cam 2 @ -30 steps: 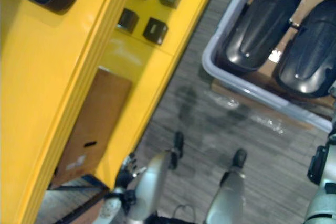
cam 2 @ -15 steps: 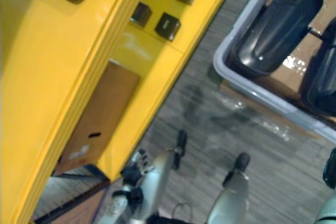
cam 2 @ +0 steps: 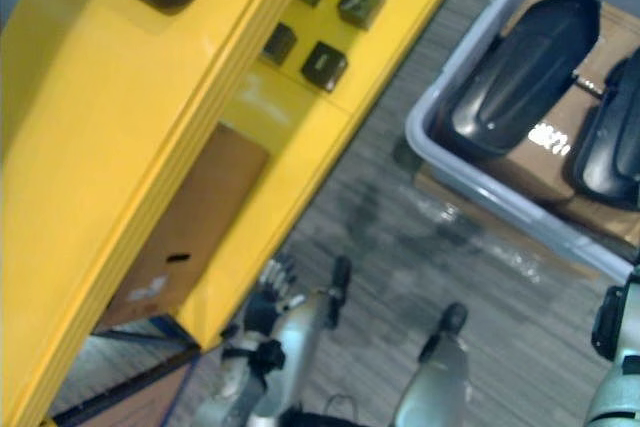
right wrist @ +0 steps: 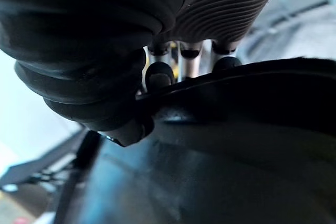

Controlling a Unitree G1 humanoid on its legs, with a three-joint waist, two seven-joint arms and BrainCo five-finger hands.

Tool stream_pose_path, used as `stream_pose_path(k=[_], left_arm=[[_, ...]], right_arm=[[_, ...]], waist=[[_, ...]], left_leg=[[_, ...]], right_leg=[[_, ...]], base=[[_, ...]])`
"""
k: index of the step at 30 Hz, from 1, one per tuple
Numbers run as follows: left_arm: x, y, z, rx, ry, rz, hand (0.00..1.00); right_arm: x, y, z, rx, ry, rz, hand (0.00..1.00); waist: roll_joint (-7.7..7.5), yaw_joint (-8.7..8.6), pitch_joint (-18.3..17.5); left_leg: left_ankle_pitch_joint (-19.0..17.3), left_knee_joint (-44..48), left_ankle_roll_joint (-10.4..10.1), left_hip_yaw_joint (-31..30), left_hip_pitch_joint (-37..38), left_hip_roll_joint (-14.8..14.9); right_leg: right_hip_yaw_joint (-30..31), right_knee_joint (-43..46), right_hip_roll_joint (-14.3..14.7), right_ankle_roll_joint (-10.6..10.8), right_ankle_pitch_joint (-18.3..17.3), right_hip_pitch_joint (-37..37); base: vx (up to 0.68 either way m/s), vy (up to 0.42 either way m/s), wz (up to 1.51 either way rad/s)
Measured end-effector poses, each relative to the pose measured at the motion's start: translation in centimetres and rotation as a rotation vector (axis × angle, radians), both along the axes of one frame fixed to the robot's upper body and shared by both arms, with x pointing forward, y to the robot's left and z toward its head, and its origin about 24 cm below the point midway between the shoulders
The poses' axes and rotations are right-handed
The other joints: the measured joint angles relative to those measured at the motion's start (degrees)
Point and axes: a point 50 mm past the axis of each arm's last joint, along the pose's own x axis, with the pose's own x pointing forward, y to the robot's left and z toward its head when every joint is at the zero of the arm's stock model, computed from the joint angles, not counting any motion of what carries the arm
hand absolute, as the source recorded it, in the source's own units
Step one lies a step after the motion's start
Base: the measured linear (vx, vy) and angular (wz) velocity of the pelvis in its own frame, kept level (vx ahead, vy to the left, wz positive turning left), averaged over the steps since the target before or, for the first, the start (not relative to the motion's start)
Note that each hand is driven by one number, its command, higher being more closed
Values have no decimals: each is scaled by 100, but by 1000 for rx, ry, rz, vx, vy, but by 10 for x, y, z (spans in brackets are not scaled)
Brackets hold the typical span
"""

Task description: Walk over and take plastic housings, then place them on the shelf

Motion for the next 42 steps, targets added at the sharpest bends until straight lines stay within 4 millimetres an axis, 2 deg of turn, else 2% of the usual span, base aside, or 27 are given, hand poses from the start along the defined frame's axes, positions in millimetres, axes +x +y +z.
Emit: stream_pose_path(k=[1, 2, 5, 8, 10, 11, 12, 15, 16, 18, 20, 21, 25, 27, 30, 31, 32, 34, 36, 39, 42], left_arm=[[1, 2, 3, 2, -12, -1, 0], [2, 5, 8, 8, -36, -5, 0], [4, 9, 23, 12, -89, -26, 0], [5, 7, 44, -30, -170, -42, 0], [5, 5, 60, -47, -238, -76, 0], [7, 3, 68, -44, -267, -104, 0], [10, 1, 72, -33, -280, -132, 0], [23, -6, 81, -4, -292, -186, 0], [28, -11, 85, 5, -297, -214, 0], [36, -19, 92, 26, -302, -255, 0], [42, -26, 97, 49, -292, -294, 0], [45, -31, 97, 62, -274, -317, 0], [60, -49, 92, 47, -184, -366, 0], [76, -57, 87, 56, -119, -356, 0], [91, -63, 85, 62, -62, -355, 0], [98, -65, 79, 58, -7, -354, 0], [102, -66, 71, 59, 47, -349, 0], [107, -67, 64, 54, 99, -349, 0], [113, -69, 66, 58, 106, -355, 0], [123, -68, 71, 41, 100, -336, 0], [129, -63, 76, 21, 64, -278, 0]], right_arm=[[0, 1, -5, -11, 18, 1, 100], [-2, 3, -17, -25, 45, -1, 100], [-14, 2, -38, -65, 73, -36, 100], [-21, 10, -35, -171, 15, -48, 100], [-22, 21, -31, -256, -16, -29, 100], [-22, 29, -33, -286, -36, -14, 100], [-22, 37, -41, -285, -46, 2, 100], [-25, 50, -65, -258, -18, 29, 100], [-26, 56, -78, -242, 7, 43, 100], [-29, 64, -91, -226, 21, 62, 100], [-30, 73, -95, -256, 21, 79, 100], [-29, 77, -93, -293, 10, 89, 100], [-22, 93, -78, -421, -56, 151, 100], [-19, 108, -62, -520, -144, 214, 100], [-17, 125, -44, -618, -246, 280, 100], [-15, 135, -39, -654, -283, 324, 100], [-15, 143, -38, -674, -305, 358, 100], [-15, 150, -38, -683, -337, 394, 100], [-16, 158, -38, -697, -375, 422, 100], [-24, 177, -40, -721, -452, 521, 100], [-31, 190, -44, -743, -499, 599, 100]], waist=[[-72, -42, -6], [-226, -98, -10], [-462, -267, -28], [-515, -342, -39], [-595, -386, -67], [-651, -461, -93], [-727, -508, -216], [-929, -544, -391], [-1004, -585, -554], [-1025, -673, -745], [-1090, -657, -937], [-1092, -700, -1051], [-1093, -790, -1095], [-1093, -823, -1169], [-1167, -853, -1213], [-1144, -942, -1256], [-1108, -1049, -1297], [-1107, -1144, -1329], [-1151, -1268, -1379], [-1258, -1274, -1496], [-1270, -1292, -1586]], left_leg=[[47, -89, -13, -7, 51, -11], [151, -264, -11, -30, 171, -44], [485, -826, 1, -23, 567, -152], [771, -1469, 26, 55, 1003, -169], [901, -1841, 55, 311, 1202, -127], [957, -2077, 83, 534, 1363, -65], [1071, -2311, 111, 781, 1486, -11], [1175, -2446, 128, 901, 1708, -6], [1160, -2447, 146, 939, 1750, 21], [1123, -2448, 157, 977, 1851, 86], [1063, -2449, 159, 1157, 1972, 120], [1055, -2449, 160, 1218, 1997, 129], [959, -2480, 144, 1451, 2182, 267], [973, -2482, 103, 1641, 2189, 381], [1040, -2490, 5, 1878, 2168, 447], [1070, -2496, -41, 1923, 2154, 485], [1109, -2494, -89, 2040, 2201, 586], [1145, -2495, -145, 2199, 2310, 665], [1144, -2495, -143, 2246, 2343, 685], [1141, -2496, -149, 2403, 2474, 704], [1143, -2496, -150, 2422, 2510, 704]], right_leg=[[-61, -33, -7, -3, 3, 54], [-110, -78, -25, -9, 7, 151], [-289, -100, -122, -17, 12, 452], [-294, -215, -127, -158, 107, 661], [-287, -391, -126, -120, 140, 751], [-285, -493, -104, -87, 187, 841], [-253, -522, -96, -88, 199, 849], [-150, -548, -87, -124, 273, 945], [-49, -565, -52, -142, 367, 954], [5, -609, 27, -238, 557, 1026], [238, -672, 61, -235, 661, 1037], [289, -728, 71, -220, 721, 1041], [575, -988, 224, -234, 888, 1193], [646, -1214, 339, -239, 909, 1195], [693, -1460, 391, -193, 696, 1194], [690, -1504, 443, -121, 617, 1171], [681, -1485, 477, -156, 596, 1179], [738, -1458, 534, -157, 596, 1204], [796, -1459, 559, -158, 613, 1203], [973, -1460, 566, -159, 630, 1222], [1022, -1460, 576, -167, 636, 1239]], base=[[27, -42, 35], [34, -40, 29], [40, -42, 45], [10, -27, 14], [-8, -19, -8], [2, -30, -7], [19, -30, -9], [45, -7, -16], [49, 16, -9], [53, 25, -15], [19, 24, -40], [6, 16, -39], [-55, 2, -32], [-78, -45, -42], [-79, -99, -34], [-66, -121, -18], [-51, -104, -20], [10, -68, -25], [34, -53, -19], [52, -17, -21], [25, -7, -6]])
